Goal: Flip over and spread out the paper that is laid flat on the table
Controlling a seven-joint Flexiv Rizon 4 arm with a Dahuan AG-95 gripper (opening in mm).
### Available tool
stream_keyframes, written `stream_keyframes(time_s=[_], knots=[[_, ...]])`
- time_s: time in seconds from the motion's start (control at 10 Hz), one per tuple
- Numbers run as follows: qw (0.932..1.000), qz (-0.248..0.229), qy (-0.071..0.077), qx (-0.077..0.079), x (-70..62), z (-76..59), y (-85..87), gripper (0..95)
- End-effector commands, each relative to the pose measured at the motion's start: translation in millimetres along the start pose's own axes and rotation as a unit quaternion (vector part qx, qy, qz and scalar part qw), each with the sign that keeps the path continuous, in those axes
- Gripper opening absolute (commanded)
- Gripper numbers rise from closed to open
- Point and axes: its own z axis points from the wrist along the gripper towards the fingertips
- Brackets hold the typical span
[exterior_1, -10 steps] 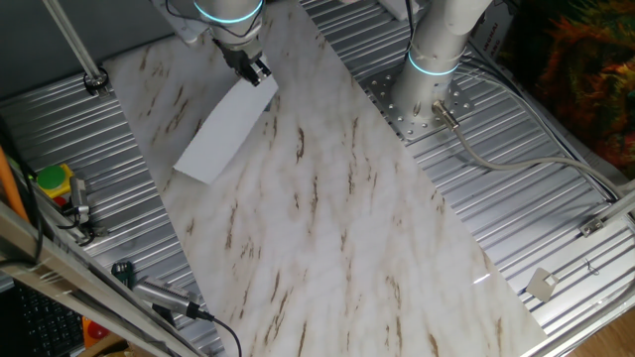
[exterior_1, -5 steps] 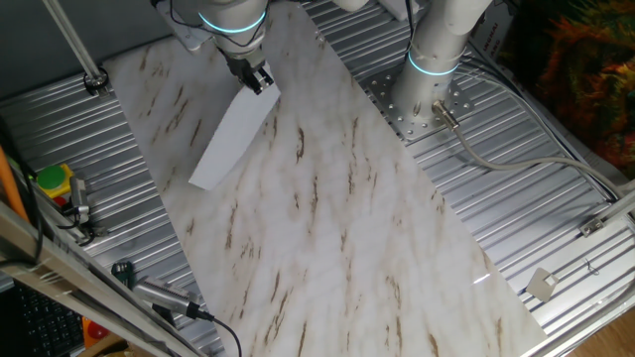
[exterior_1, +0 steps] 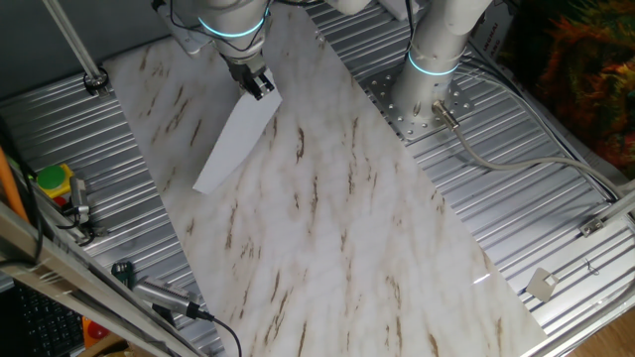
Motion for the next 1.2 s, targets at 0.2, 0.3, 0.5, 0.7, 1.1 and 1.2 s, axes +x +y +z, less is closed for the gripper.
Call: stream_keyframes(time_s=[0.2,0.3,0.5,0.7,1.1,1.2], knots=[[1.0000,0.001,0.000,0.000,-1.8,-1.2,0.8,0.0],[1.0000,0.001,0.001,-0.001,-1.6,-1.4,1.4,0.0],[1.0000,0.003,0.003,0.001,-0.3,-2.5,3.3,0.0],[1.0000,0.002,0.002,0.000,0.1,-2.3,3.3,0.0],[0.9999,0.010,0.003,-0.001,1.6,5.8,8.0,0.0],[0.9999,0.011,0.001,-0.001,1.7,8.9,11.5,0.0]])
